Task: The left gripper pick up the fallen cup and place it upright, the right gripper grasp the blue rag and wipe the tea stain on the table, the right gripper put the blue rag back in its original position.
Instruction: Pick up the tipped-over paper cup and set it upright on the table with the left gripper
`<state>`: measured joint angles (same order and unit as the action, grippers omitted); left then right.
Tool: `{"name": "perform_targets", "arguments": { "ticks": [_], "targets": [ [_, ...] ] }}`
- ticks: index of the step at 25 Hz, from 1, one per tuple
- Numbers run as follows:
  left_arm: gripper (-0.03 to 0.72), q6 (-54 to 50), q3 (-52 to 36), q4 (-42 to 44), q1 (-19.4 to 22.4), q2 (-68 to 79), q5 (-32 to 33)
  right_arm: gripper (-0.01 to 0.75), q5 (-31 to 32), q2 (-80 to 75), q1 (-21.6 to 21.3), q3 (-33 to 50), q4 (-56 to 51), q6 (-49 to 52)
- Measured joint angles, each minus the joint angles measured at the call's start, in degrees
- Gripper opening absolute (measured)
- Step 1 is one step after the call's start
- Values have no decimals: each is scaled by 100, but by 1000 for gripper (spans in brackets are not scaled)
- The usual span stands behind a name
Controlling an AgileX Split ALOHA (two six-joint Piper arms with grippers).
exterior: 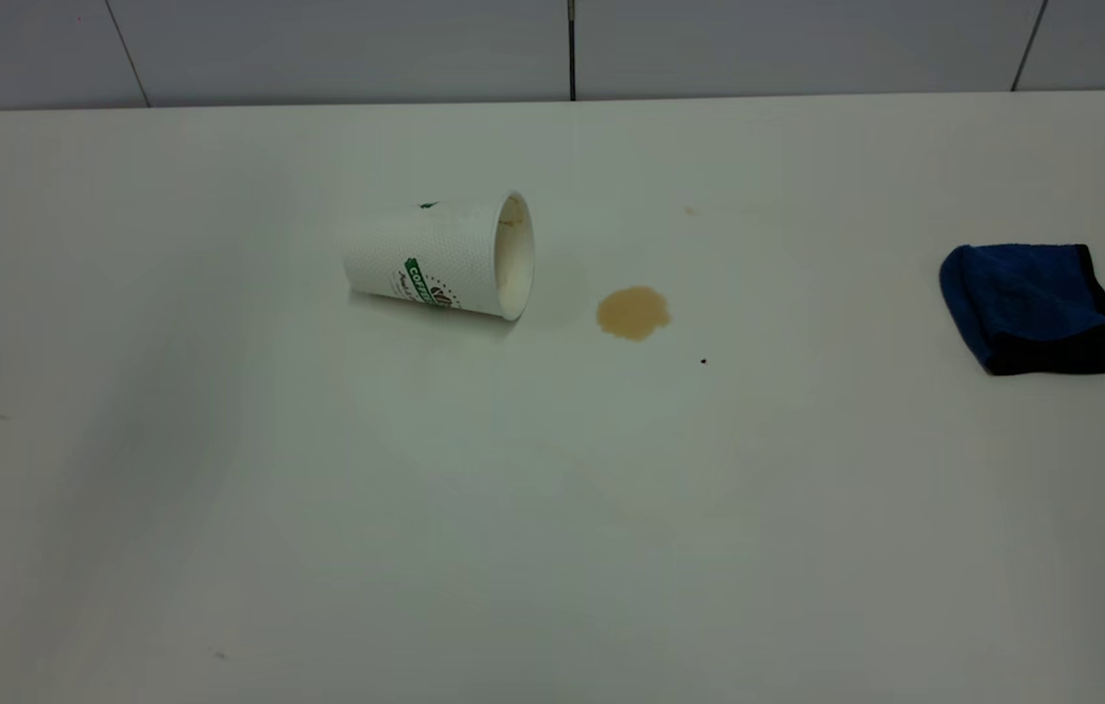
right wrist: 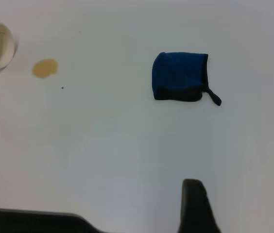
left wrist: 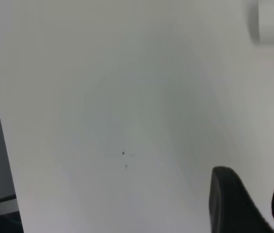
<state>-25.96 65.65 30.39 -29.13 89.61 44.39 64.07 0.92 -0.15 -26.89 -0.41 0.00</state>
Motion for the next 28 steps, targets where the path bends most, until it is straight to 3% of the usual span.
{"name": "perform_targets", "arguments": {
  "ticks": [5,12,21,28],
  "targets": [
    [255,-887,981,809,-798,1445,294,509,0,0,0,0,0,0],
    [255,-1088,2131,1471,-1531,3045,284,509,0,0,0,0,0,0],
    [255,-395,3879,1533,-1719,5013,896,509,0,0,0,0,0,0],
    [255,-427,4685,1536,-1730,5776,989,509,0,0,0,0,0,0]
  ]
}}
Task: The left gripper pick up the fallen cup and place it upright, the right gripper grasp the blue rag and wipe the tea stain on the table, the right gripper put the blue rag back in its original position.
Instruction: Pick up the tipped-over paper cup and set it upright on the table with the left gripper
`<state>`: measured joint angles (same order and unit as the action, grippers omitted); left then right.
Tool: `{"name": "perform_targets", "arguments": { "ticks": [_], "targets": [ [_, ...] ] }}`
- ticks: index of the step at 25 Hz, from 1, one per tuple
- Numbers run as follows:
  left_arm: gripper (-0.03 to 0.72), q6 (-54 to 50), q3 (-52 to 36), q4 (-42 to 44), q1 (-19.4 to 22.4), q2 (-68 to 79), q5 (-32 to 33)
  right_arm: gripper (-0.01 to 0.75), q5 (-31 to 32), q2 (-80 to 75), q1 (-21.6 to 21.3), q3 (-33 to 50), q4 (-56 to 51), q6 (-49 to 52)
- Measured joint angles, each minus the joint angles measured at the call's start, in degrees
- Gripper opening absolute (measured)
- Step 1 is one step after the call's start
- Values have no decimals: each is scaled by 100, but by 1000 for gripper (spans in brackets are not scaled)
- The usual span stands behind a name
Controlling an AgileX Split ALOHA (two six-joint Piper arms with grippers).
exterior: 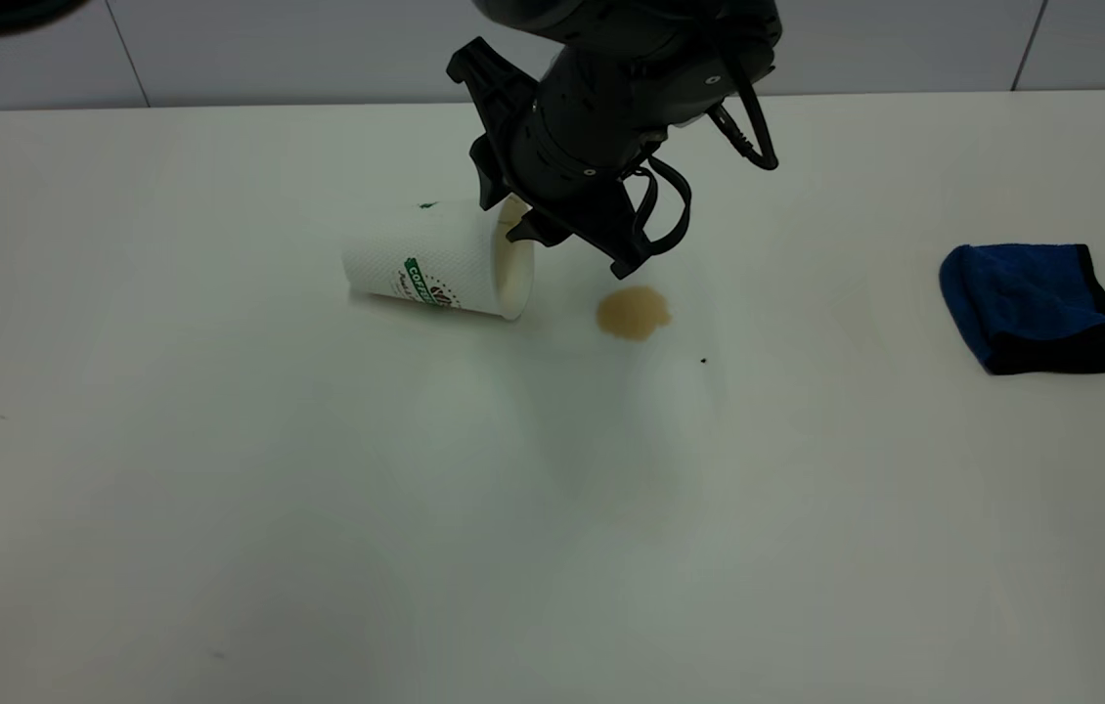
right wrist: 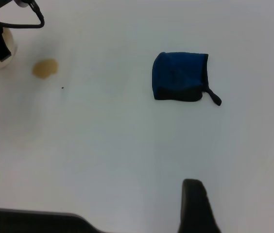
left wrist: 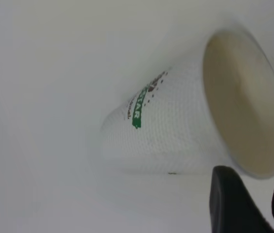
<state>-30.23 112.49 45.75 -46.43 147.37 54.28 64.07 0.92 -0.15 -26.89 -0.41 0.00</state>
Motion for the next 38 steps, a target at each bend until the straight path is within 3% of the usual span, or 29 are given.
{"name": "perform_targets", "arguments": {
  "ticks": [12,19,38],
  "targets": [
    [284,-1074,104,883,0,93,-611,509,0,0,0,0,0,0],
    [321,-1222,104,1010,56,122,-554,509,0,0,0,0,0,0],
    [331,-1351,104,1121,75,570,-316,509,0,0,0,0,0,0]
  ]
}}
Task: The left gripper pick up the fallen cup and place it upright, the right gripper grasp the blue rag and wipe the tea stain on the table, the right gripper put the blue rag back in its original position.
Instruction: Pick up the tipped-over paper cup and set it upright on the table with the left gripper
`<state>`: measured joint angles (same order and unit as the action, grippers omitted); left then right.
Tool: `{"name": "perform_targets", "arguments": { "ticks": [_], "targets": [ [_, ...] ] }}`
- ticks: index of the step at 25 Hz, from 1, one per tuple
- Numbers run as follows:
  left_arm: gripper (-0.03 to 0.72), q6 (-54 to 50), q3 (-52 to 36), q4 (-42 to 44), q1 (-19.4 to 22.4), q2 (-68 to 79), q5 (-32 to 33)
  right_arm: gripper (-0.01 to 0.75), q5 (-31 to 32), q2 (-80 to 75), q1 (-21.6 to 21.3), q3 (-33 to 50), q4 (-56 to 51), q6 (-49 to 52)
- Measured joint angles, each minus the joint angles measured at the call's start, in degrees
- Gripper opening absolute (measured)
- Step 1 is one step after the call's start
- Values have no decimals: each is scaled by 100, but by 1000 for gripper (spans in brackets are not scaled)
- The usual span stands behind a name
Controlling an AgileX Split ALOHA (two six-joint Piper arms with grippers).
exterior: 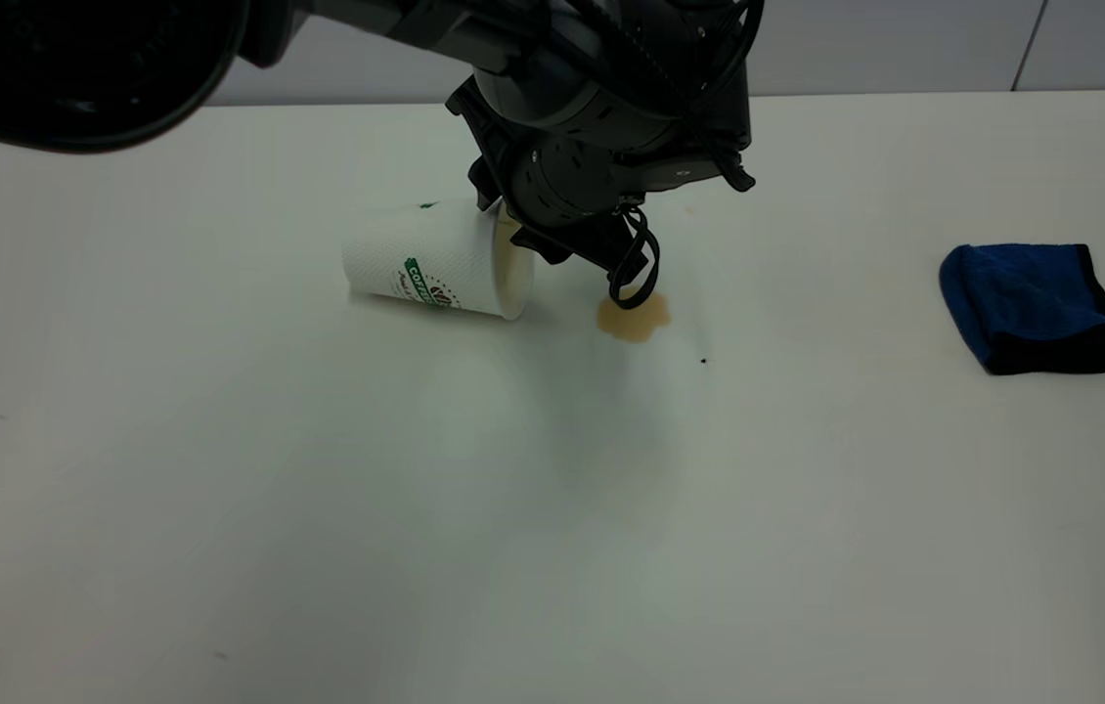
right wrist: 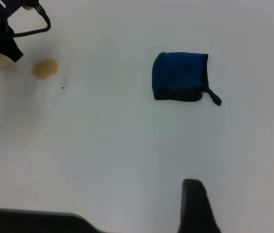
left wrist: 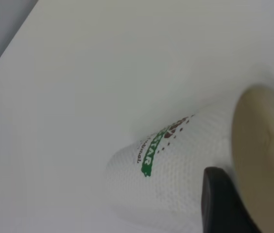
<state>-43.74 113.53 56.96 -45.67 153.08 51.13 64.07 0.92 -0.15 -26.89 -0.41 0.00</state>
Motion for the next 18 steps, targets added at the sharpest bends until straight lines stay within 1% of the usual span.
{"name": "perform_targets", "arguments": {
  "ticks": [11,18],
  "targets": [
    [331,-633,0,334,4,15,235,509,0,0,0,0,0,0],
    [331,-1110,0,334,4,15,319,509,0,0,0,0,0,0]
  ]
}}
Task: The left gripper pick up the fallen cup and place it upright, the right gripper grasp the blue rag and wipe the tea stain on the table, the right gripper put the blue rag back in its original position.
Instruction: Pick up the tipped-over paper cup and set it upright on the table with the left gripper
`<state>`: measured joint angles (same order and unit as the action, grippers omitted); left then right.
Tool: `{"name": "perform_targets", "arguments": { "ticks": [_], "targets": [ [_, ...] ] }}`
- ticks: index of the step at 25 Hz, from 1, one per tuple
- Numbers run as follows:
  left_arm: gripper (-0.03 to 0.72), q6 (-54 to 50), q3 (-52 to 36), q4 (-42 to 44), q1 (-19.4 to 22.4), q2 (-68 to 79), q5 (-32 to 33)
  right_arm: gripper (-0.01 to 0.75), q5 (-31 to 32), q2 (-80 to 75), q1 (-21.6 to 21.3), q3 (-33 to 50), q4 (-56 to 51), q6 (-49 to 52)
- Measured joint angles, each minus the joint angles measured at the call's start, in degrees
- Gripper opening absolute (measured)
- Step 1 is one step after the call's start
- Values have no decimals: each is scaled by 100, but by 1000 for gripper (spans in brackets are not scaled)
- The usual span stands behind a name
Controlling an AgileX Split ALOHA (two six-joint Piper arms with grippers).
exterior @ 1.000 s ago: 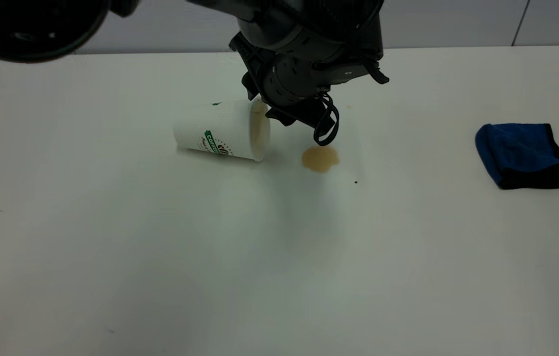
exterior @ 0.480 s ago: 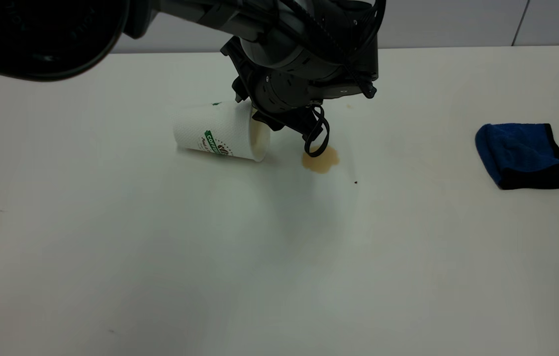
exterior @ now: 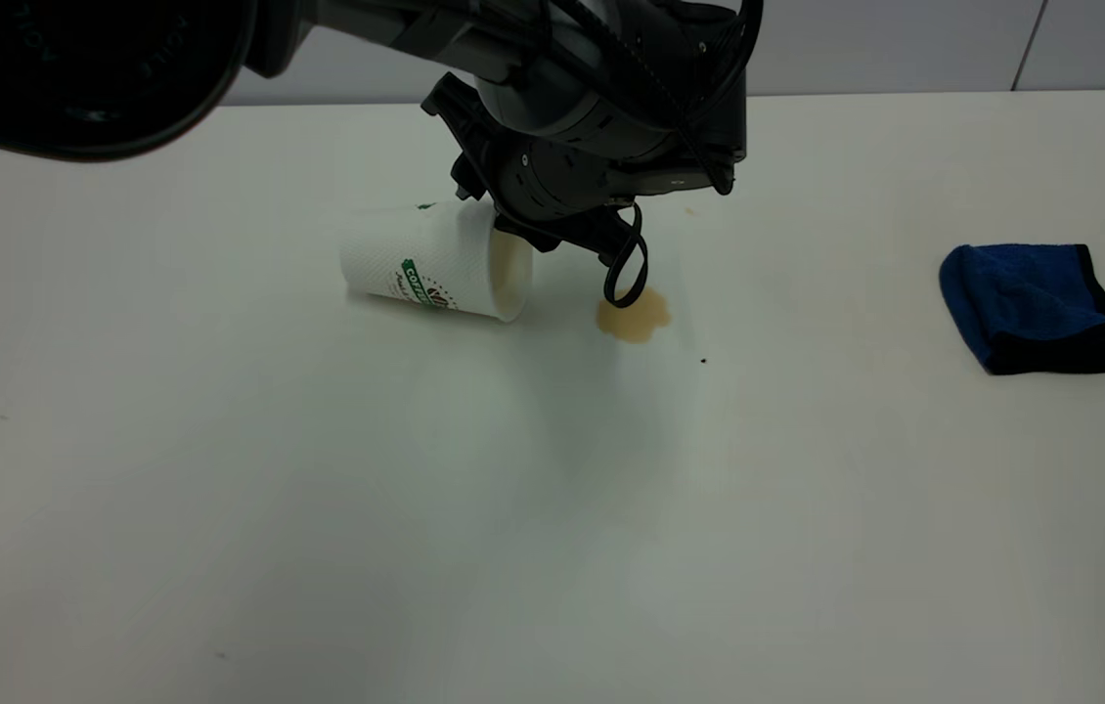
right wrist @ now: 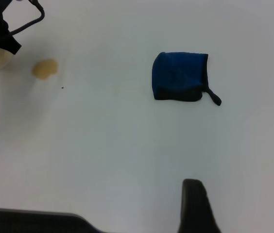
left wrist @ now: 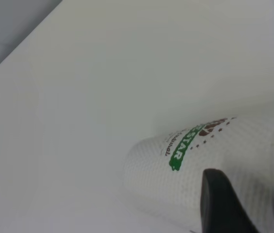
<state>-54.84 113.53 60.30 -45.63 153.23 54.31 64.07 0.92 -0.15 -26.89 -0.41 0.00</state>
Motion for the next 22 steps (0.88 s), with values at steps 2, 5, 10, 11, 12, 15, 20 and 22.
{"name": "perform_targets", "arguments": {
  "ticks": [2,5,10,11,12,15,20,22],
  "targets": [
    [331,-176,0,0,0,0,104,509,0,0,0,0,0,0],
    [331,-374,0,20,0,5,189,509,0,0,0,0,0,0],
    [331,-395,5,152,0,231,207,509,0,0,0,0,0,0],
    [331,-395,5,152,0,300,223,509,0,0,0,0,0,0],
    [331,-395,5,176,0,355,261,509,0,0,0,0,0,0],
    [331,-395,5,244,0,425,442,509,0,0,0,0,0,0],
    [298,-585,10,494,0,561,848,509,0,0,0,0,0,0],
    [247,-670,10,640,25,581,1030,509,0,0,0,0,0,0]
  ]
}}
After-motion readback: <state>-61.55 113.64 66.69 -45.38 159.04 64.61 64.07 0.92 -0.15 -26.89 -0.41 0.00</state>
